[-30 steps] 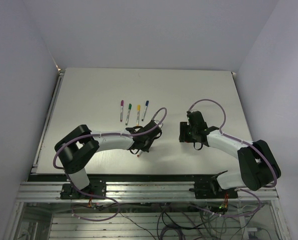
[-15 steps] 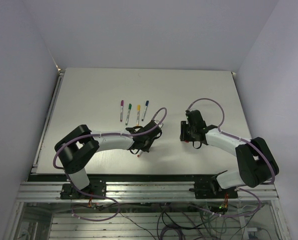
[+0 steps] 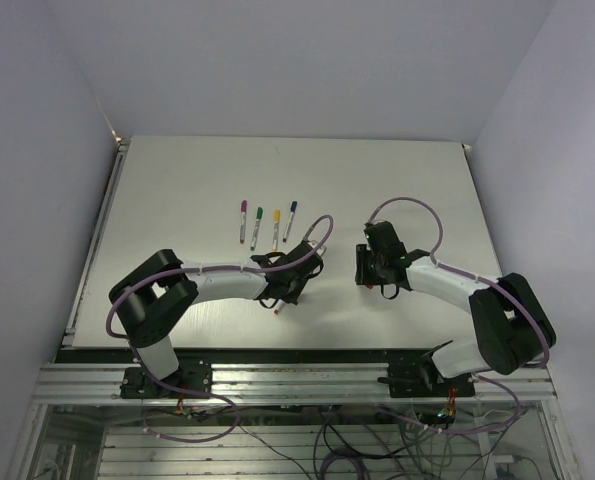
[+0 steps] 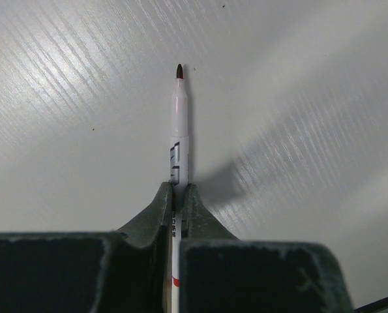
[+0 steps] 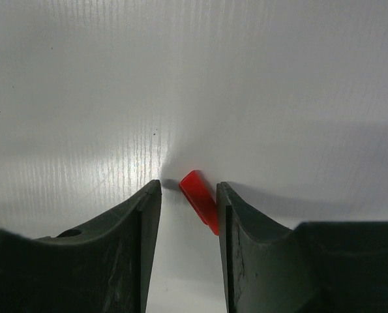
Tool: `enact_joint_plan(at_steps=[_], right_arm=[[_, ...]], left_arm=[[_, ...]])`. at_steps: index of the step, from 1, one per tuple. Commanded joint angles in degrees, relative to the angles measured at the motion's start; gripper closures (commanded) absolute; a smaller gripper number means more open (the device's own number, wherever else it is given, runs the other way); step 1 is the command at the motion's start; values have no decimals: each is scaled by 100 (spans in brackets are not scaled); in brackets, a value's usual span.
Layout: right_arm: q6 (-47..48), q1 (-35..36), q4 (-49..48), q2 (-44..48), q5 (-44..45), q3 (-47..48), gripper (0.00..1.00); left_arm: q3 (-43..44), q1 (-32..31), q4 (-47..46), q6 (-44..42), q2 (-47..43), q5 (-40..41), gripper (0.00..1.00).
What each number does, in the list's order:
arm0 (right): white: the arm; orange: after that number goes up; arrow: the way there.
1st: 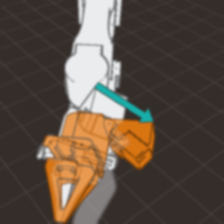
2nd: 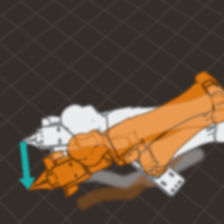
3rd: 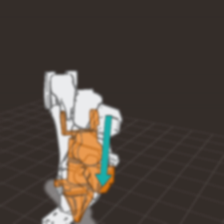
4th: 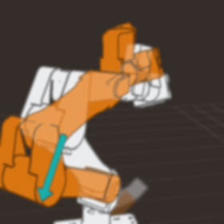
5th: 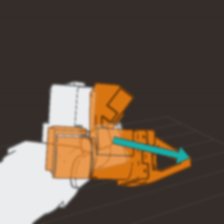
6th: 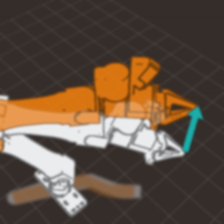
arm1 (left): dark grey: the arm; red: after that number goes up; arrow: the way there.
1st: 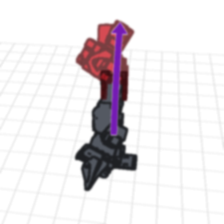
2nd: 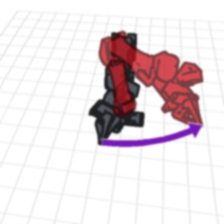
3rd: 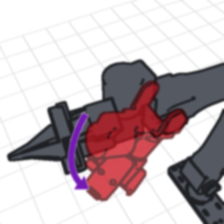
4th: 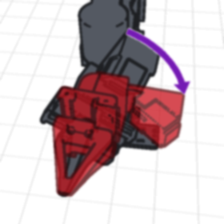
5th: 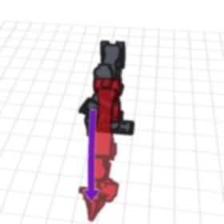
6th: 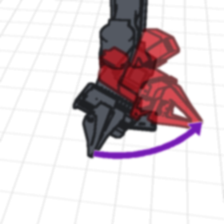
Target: Insert the pens into the pen caps
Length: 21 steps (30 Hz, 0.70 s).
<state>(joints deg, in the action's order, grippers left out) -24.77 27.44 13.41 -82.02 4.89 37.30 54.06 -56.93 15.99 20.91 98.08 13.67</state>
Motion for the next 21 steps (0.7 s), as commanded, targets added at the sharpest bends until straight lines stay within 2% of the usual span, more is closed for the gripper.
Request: enact_joint_plan(at_steps=[1,6,9,14,17,21], right_arm=[[-246,219,635,-186,136,-64,63],[-357,384,763,-305,334,-69,69],[-392,451,806,-436,426,-65,82],[-438,490,749,-654,500,-73,88],[-465,499,707,-793,530,-55,100],[-467,514,656,-856,533,-26,100]], left_arm=[[-37,-14,87,-8,115,-447,93],[-49,-16,95,10,90,-448,93],[-53,-15,94,19,88,-450,93],[-40,-12,103,28,110,-453,93],[-33,-13,101,28,118,-448,93],[-77,-13,87,44,77,-388,93]])
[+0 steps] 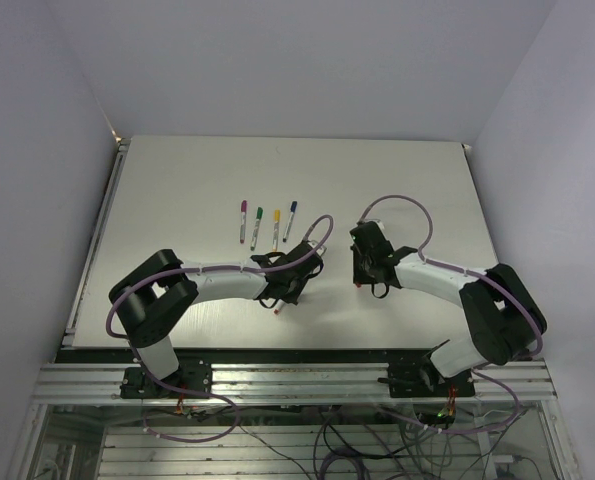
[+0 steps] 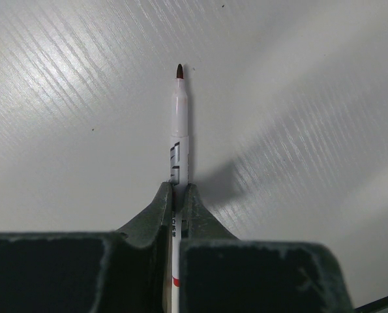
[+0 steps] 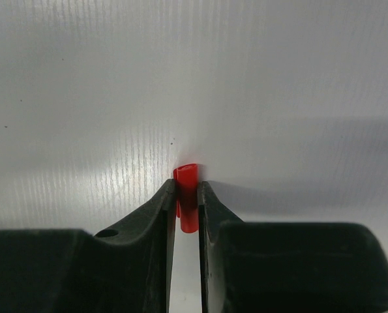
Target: Insert the pens into the pen caps
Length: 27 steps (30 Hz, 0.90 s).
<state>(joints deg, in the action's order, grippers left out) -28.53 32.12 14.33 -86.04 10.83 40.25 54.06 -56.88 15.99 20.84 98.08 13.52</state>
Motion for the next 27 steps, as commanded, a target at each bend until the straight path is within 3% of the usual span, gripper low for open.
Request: enact_joint_plan(at_steps=[1,14,27], right_arm=[[-102,49,548,-421,-26,-311,100],[-64,40,-334,687,517,138,100],[258,29,-2918,2115,707,-620,100]], left_arm=[[-84,-15,75,52,53,-349,93],[-192,-9,-606,37,-590,38,93],[-553,-8,-2221,-304,-1362,145,93]])
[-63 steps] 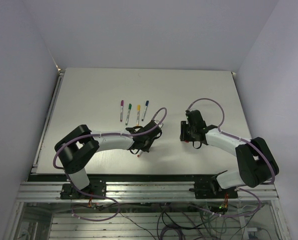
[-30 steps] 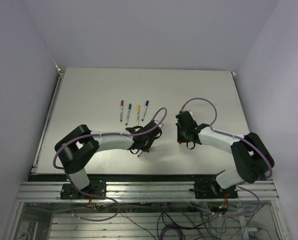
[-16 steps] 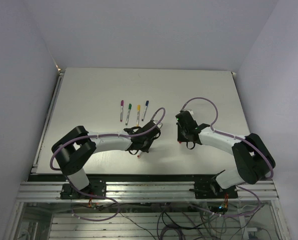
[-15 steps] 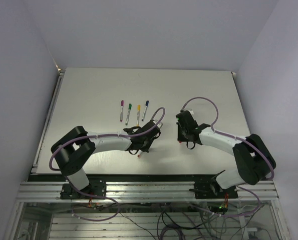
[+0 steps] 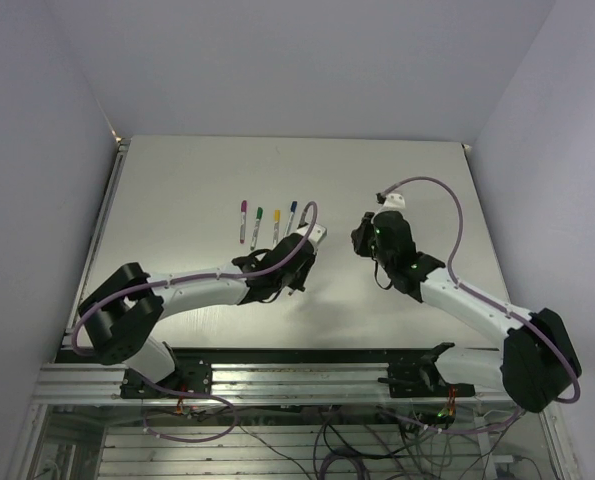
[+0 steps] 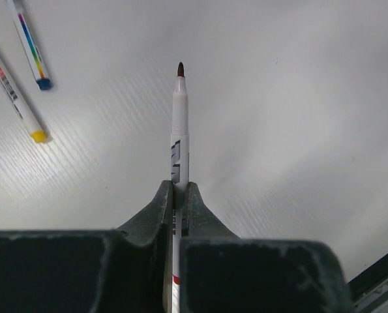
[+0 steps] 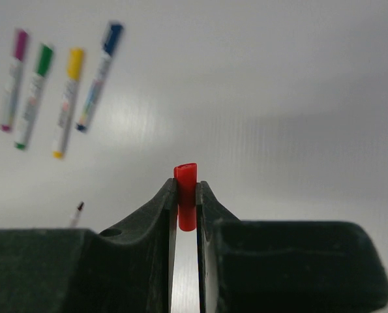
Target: Insert the pens into the pen caps
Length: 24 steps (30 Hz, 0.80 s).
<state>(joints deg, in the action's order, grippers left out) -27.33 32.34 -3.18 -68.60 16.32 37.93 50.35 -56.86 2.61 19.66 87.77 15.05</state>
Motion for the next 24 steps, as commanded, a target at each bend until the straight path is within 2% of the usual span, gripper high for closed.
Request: enact_joint_plan(at_steps=[1,8,14,20,24], right_arm=[[140,1,-1484,487,137,-519,100],[-125,-16,-3391,900,-53,-1385,100],[-482,-16,-4996,943,-130,-2011,100],[-807,-17,-6222,703,-298,-2333,100],[-989,-16,-6531,507,-481,-2355,100]], left_arm=[[-236,-9,-1049,-196,-403,-43,93],[-621,0,-2121,-195,-739,-526,93],[-757,-3,-2656,-11,-791,-841,93],[-787,-1,-3052,140,-714,-1141,93],[-772,-2,-3116,169,-683,-1196,93]])
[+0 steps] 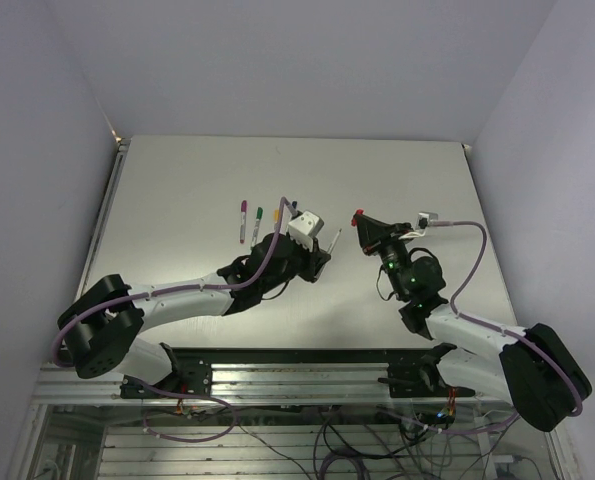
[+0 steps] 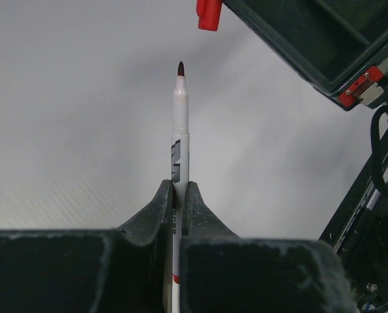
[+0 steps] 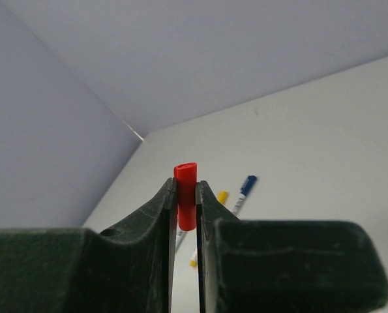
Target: Insert the pens into the pen caps
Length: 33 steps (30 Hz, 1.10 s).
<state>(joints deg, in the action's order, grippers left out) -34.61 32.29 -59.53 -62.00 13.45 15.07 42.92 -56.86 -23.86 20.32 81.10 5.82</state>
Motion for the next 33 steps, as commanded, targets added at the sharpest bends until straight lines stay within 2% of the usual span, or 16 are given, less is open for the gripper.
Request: enact_joint_plan(at_steps=[1,8,33], right_arm=[[-292,-12,-993,-193,-254,-70,100],[-472,-12,-1374,-414,-473,-154,100],[-467,-13,-1153,-520,-768,-110,100]], left_arm=[[-26,-1,-482,111,-20,-290,93],[-37,-4,-556,189,11,-352,93],[-68,4,-651,227,-13,-331,93]])
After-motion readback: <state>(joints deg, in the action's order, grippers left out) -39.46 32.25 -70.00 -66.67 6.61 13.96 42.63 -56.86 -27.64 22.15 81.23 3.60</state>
